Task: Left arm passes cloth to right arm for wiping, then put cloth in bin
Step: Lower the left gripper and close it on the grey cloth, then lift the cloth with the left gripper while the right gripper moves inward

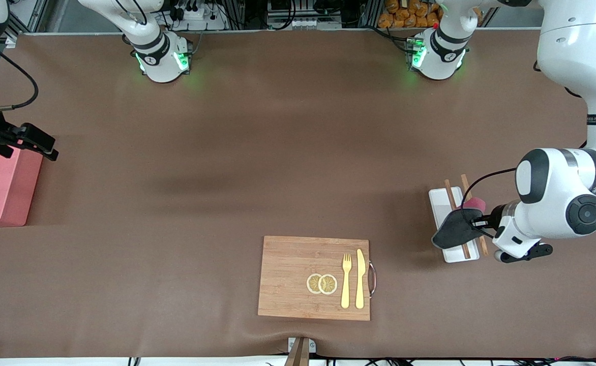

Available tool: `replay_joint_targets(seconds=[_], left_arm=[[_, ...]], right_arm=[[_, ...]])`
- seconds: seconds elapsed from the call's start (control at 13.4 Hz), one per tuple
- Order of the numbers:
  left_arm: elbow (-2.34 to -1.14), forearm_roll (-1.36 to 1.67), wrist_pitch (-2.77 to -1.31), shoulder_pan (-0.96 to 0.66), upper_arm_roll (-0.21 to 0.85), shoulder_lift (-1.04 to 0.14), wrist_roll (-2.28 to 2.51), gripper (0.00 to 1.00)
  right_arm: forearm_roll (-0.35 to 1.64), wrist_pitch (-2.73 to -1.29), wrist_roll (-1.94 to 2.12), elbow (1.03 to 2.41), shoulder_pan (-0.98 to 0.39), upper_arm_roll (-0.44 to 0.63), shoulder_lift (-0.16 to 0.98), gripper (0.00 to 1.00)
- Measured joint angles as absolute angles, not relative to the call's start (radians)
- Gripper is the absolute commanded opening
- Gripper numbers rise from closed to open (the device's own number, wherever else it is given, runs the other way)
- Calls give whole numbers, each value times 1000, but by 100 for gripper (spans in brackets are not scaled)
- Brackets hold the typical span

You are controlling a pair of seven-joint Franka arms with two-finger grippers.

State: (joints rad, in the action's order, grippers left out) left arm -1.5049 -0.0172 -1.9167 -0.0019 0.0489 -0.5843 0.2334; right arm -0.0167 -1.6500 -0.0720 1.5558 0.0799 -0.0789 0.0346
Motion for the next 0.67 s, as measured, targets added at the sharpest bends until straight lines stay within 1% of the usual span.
replay_joint_targets(seconds=[0.07, 0.22, 0.67], left_arm=[[-1504, -17, -1916, -1, 49, -582, 233, 2], [-1504, -17, -1916, -2, 49, -583, 234, 0], [-1502, -17, -1917, -2, 50, -581, 234, 0]], right_arm=[[-17, -1650, -72, 1556, 80, -79, 35, 100], [-17, -1650, -72, 1556, 80, -79, 37, 100], [-17, -1646, -72, 1557, 92, -78, 47, 100]])
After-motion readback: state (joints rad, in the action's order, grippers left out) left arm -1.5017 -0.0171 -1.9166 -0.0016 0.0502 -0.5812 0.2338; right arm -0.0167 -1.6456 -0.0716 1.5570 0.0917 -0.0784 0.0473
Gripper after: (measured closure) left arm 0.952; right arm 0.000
